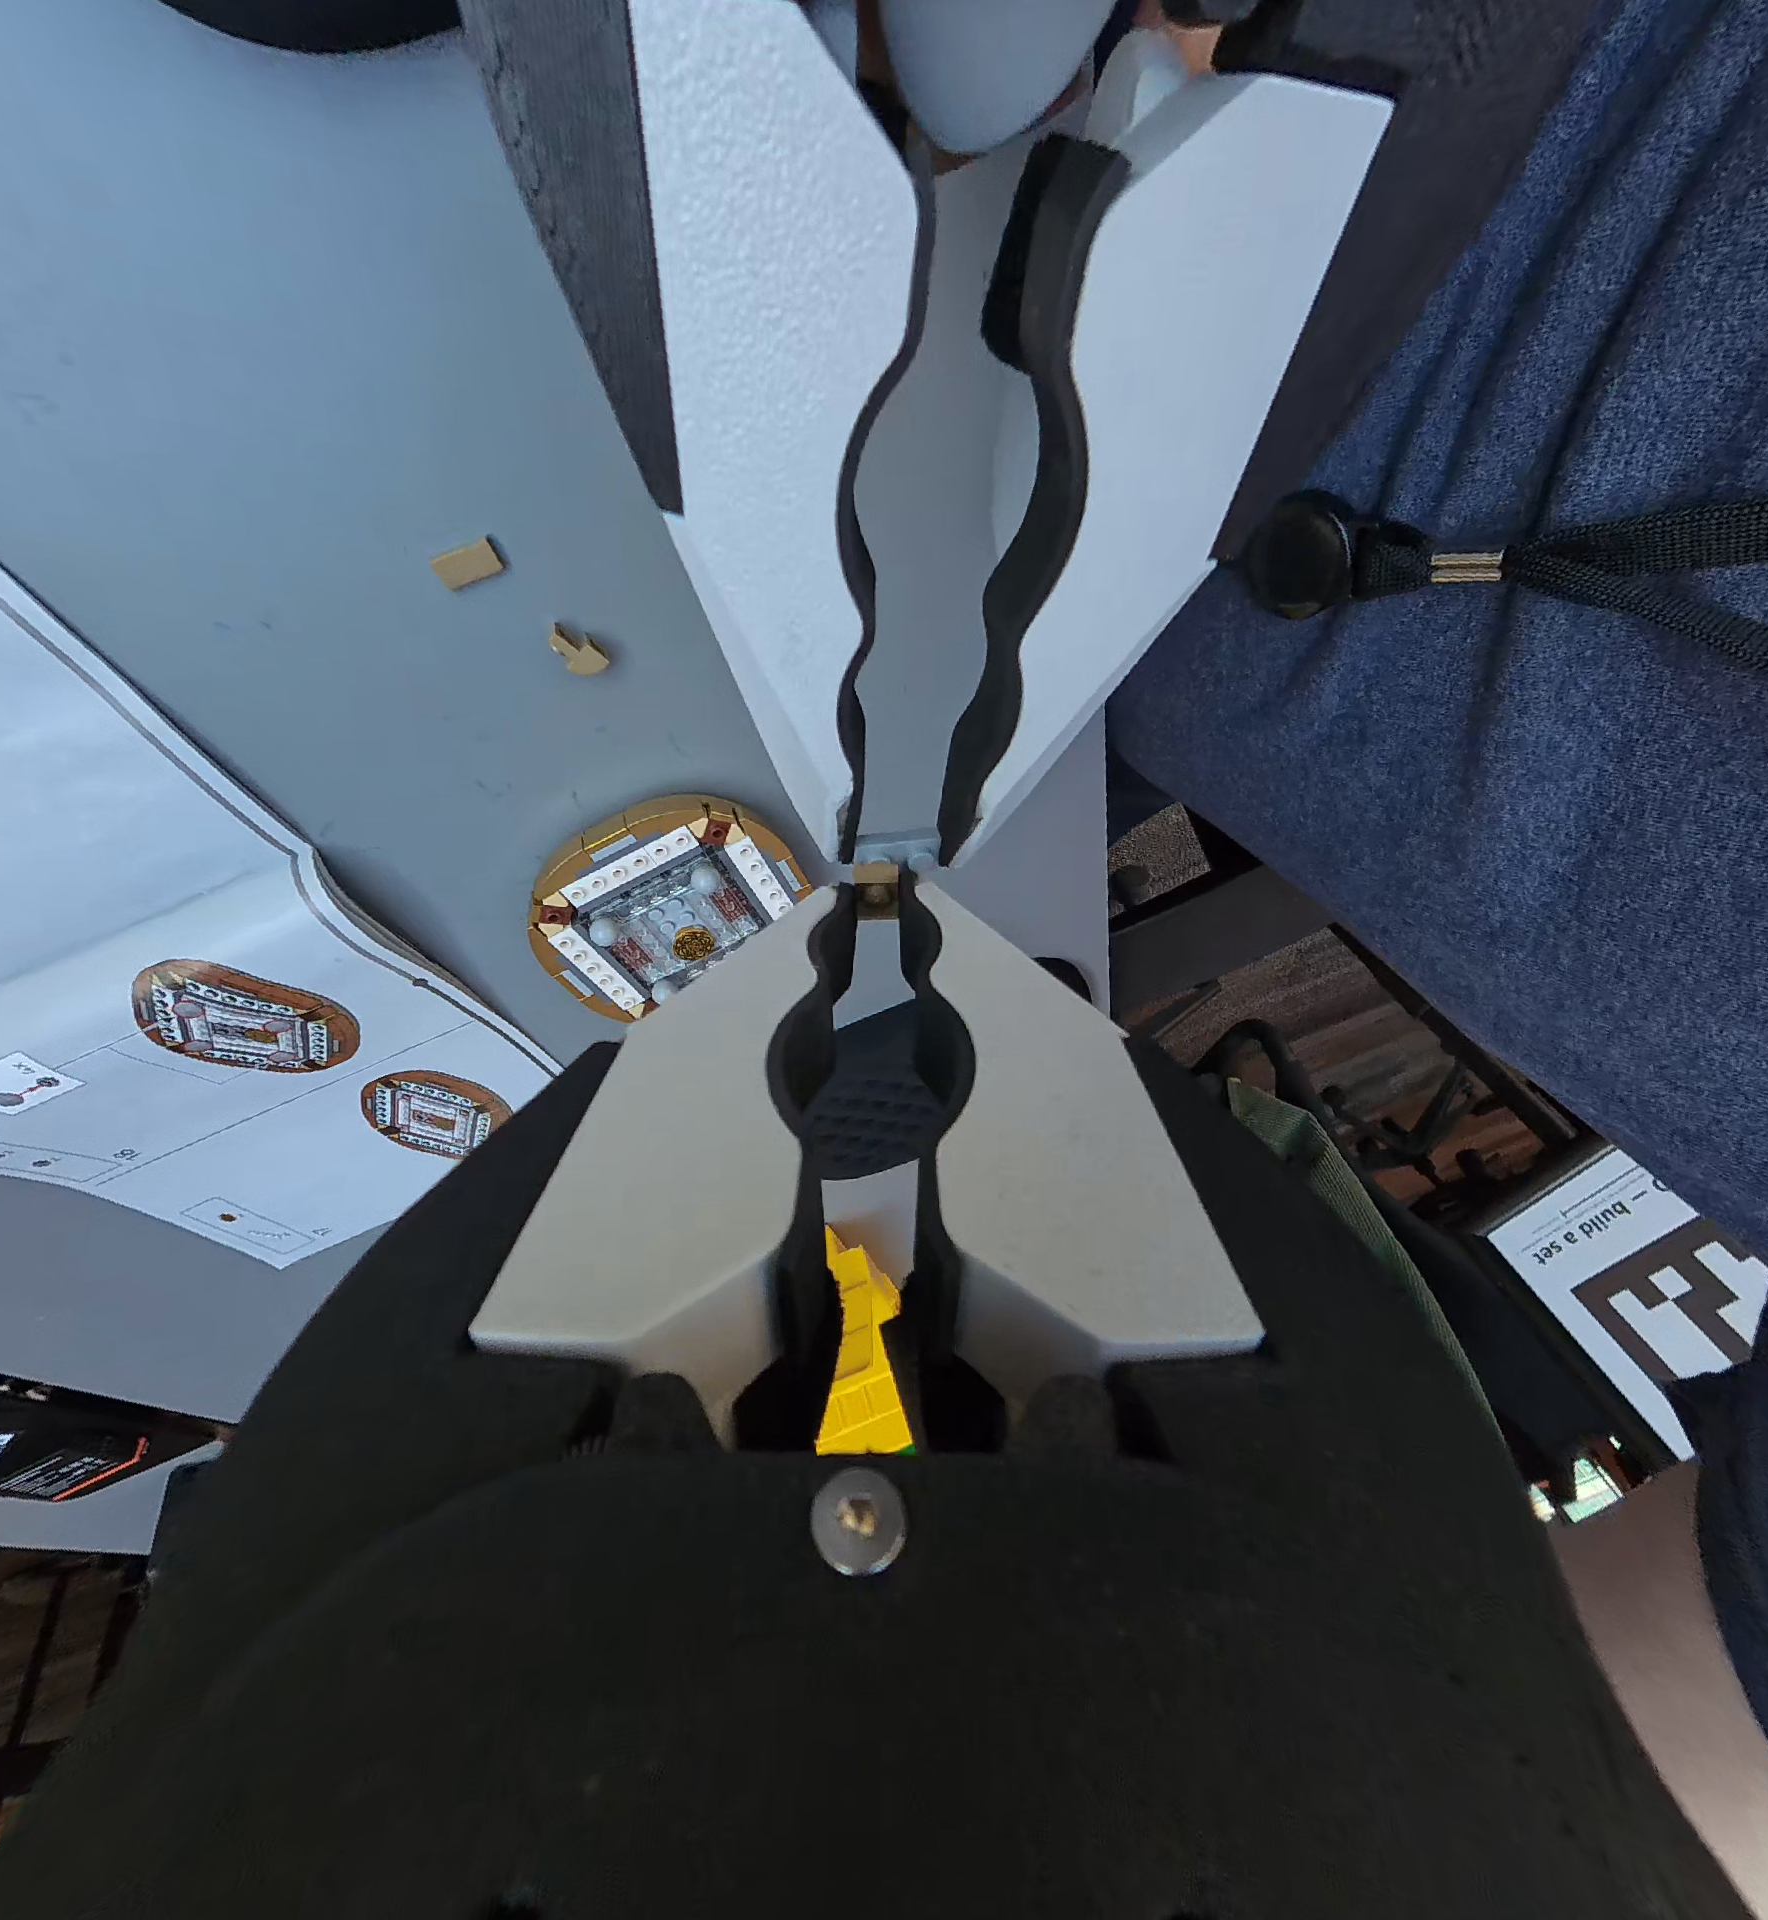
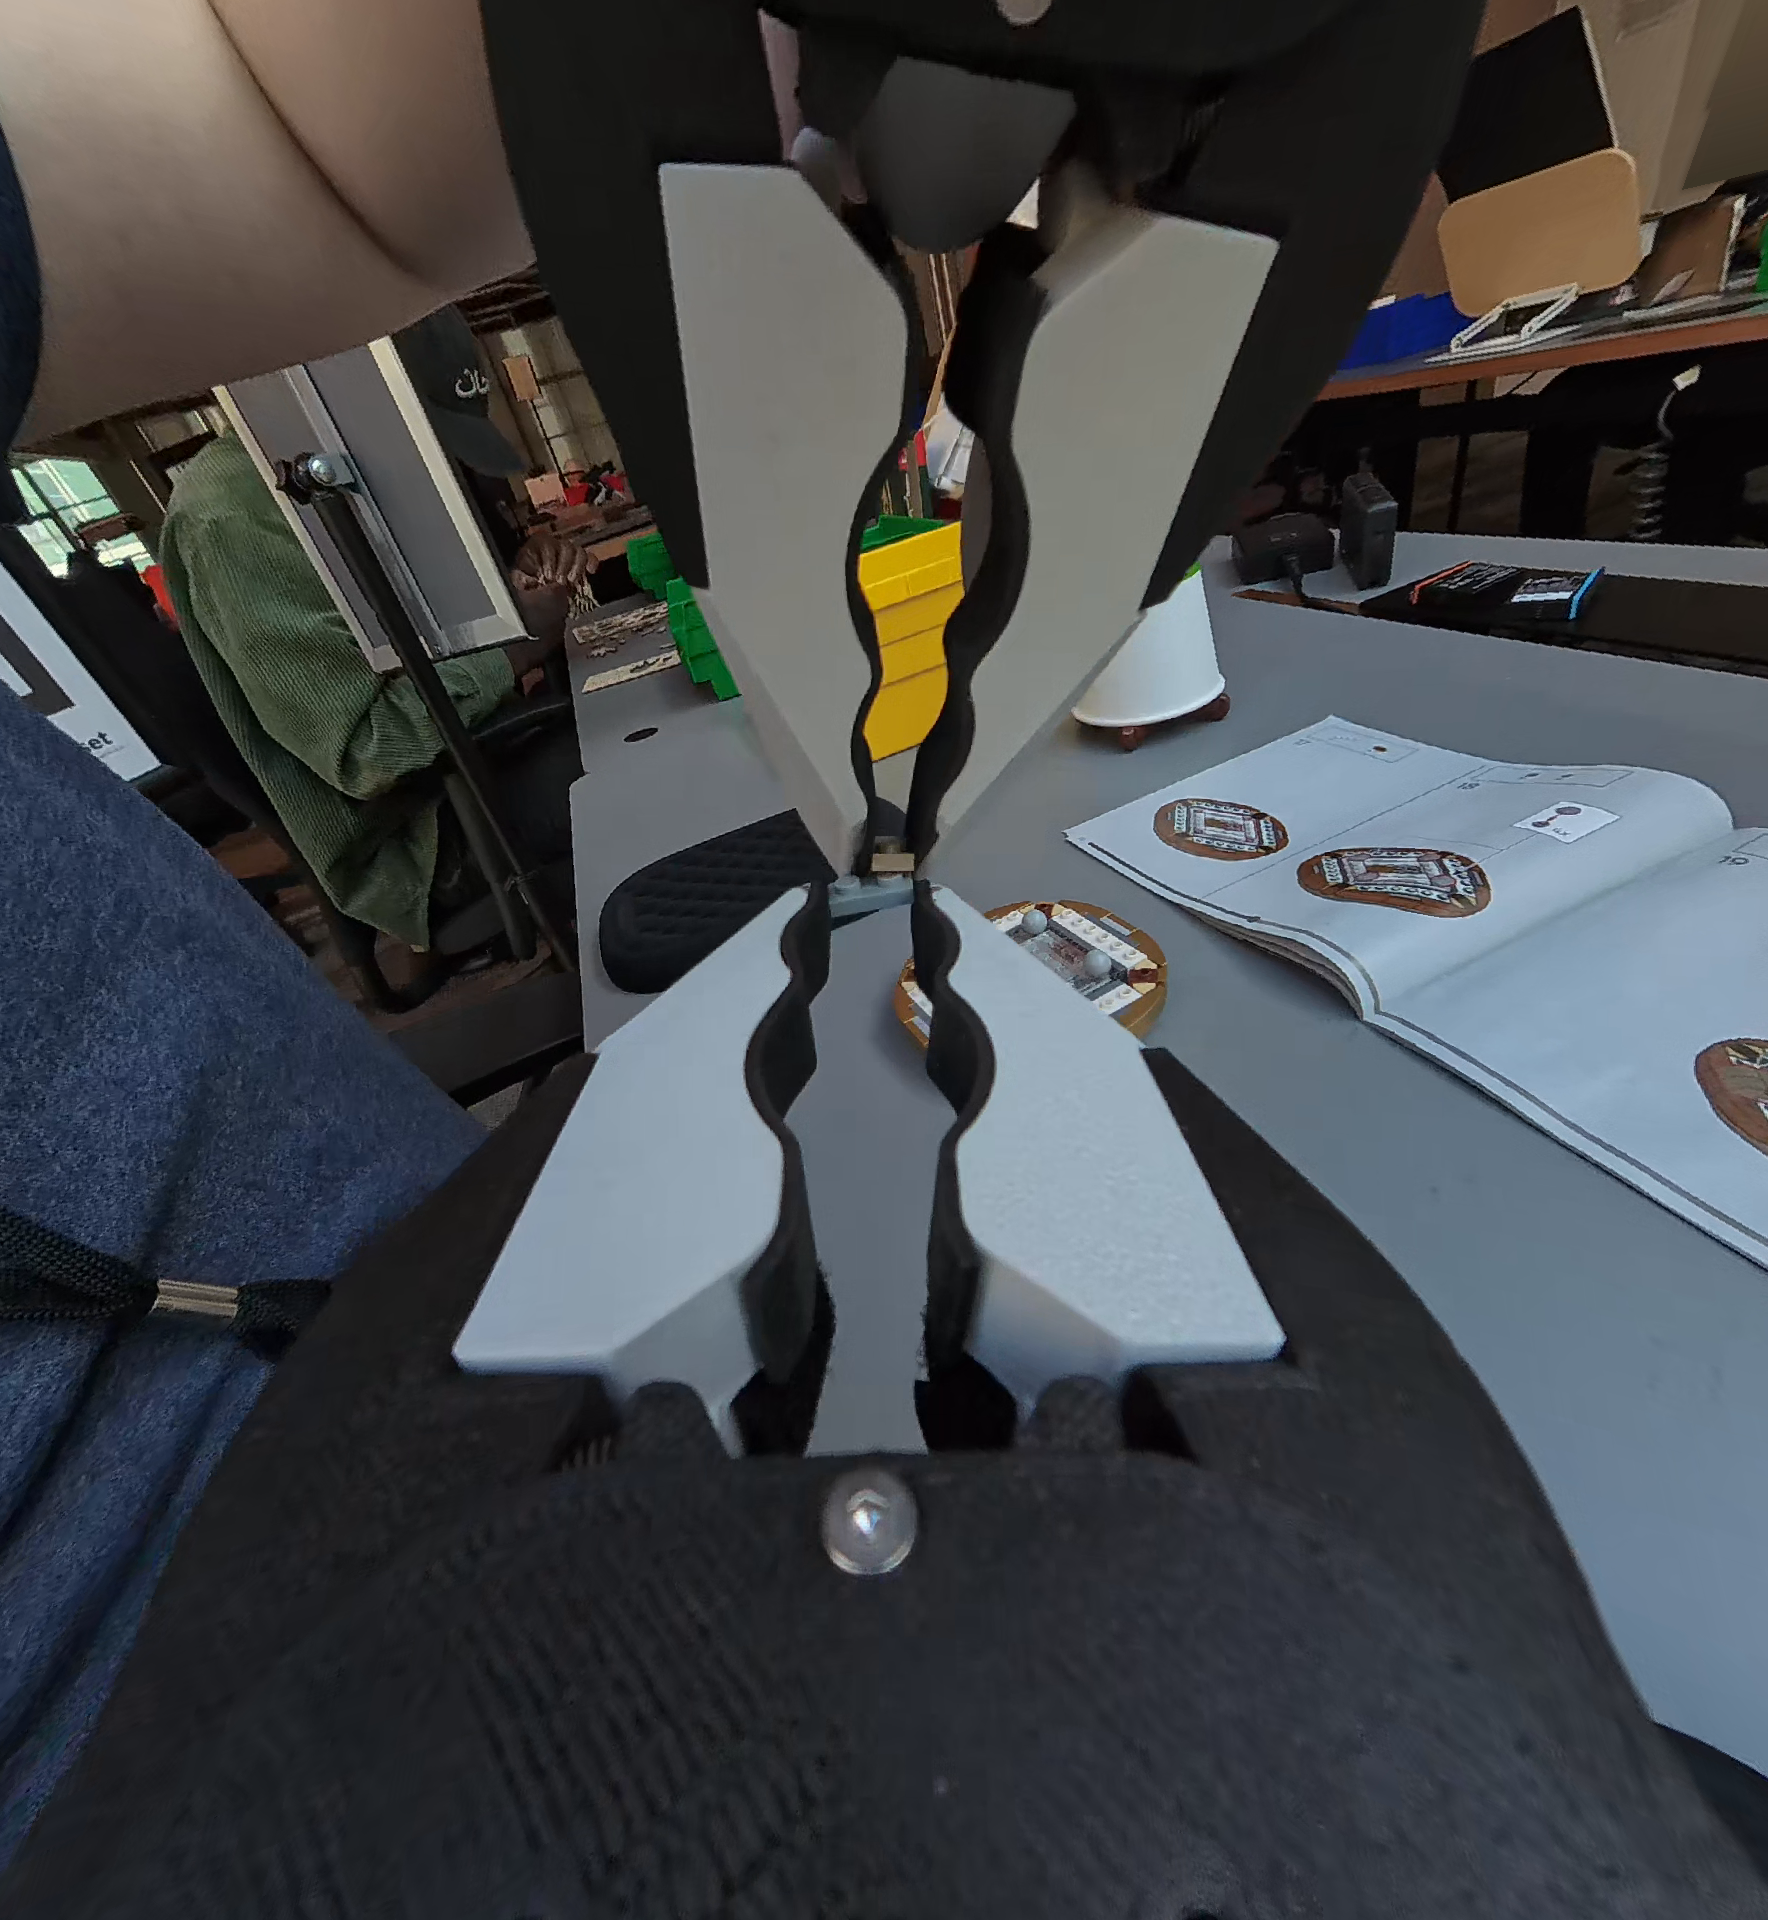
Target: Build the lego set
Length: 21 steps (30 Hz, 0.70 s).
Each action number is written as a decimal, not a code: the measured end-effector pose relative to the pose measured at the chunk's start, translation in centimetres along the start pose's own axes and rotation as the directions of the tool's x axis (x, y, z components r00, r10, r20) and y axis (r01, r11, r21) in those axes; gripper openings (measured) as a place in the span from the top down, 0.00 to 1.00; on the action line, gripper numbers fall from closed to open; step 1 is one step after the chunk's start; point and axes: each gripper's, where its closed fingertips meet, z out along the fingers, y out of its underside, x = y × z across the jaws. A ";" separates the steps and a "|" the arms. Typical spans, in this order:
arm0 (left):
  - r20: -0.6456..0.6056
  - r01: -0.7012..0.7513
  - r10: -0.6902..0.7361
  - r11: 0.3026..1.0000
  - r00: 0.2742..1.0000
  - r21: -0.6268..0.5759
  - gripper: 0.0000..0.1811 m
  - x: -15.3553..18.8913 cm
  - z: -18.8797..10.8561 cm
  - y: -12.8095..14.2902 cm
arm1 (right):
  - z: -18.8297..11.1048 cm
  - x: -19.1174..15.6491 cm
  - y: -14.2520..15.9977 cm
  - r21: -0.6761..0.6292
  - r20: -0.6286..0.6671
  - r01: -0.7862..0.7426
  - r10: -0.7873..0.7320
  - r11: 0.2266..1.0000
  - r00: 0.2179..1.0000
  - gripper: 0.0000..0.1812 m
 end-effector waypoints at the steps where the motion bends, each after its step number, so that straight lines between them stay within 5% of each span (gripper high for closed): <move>1: -0.002 0.002 -0.002 1.000 1.000 -0.011 0.97 0.0 -0.1 0.0 | -0.1 0.0 -0.1 0.012 -0.002 0.005 -0.005 1.000 1.000 0.92; 21: 0.033 -0.004 0.013 0.964 0.999 -0.267 0.97 -0.5 -0.5 -1.3 | -1.7 0.7 -0.2 0.136 -0.062 -0.008 0.017 0.991 0.998 0.92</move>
